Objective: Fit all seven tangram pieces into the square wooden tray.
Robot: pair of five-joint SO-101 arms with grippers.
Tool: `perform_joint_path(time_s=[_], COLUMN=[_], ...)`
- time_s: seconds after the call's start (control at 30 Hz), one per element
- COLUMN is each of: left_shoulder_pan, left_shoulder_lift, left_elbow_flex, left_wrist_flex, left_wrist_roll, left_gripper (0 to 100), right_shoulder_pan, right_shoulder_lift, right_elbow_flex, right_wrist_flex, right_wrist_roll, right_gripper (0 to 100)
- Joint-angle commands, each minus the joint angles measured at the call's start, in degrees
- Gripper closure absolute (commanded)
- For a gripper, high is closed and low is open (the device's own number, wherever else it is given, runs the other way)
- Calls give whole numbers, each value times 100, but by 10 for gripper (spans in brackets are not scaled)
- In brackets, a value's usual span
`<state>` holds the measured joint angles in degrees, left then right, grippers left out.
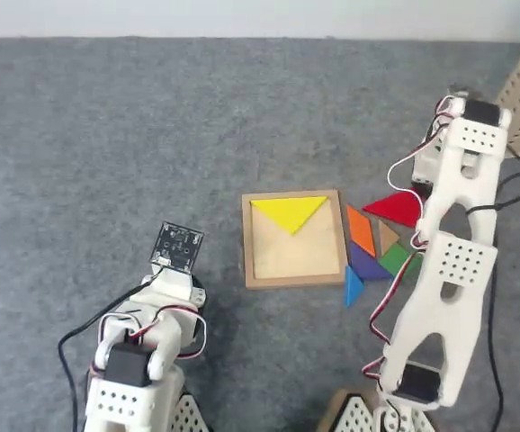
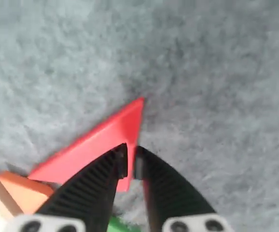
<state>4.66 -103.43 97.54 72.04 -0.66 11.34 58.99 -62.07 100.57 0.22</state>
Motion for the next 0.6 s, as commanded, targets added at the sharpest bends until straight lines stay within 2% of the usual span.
perform_joint_path(time_s=[0.0,0.1,0.3,0.47,0.57], left_shoulder_pan=[-18,-18,-18,-18,-18], left_shoulder_lift=[-114,-114,-114,-114,-114], left_elbow_flex=[-101,-101,-101,-101,-101], left_wrist_flex=[35,35,35,35,35], left_wrist_roll=[44,44,44,44,44], left_gripper=[988,988,988,988,988], right_shoulder_pan=[-31,-365,-1402,-1991,-2053], right_shoulder_lift=[-681,-875,-1033,-848,-462], right_elbow_flex=[-132,237,484,651,677], right_wrist_flex=[242,233,84,-303,-251], right_wrist_roll=[-765,-1169,-1240,-791,-580], right_gripper=[898,894,893,896,896])
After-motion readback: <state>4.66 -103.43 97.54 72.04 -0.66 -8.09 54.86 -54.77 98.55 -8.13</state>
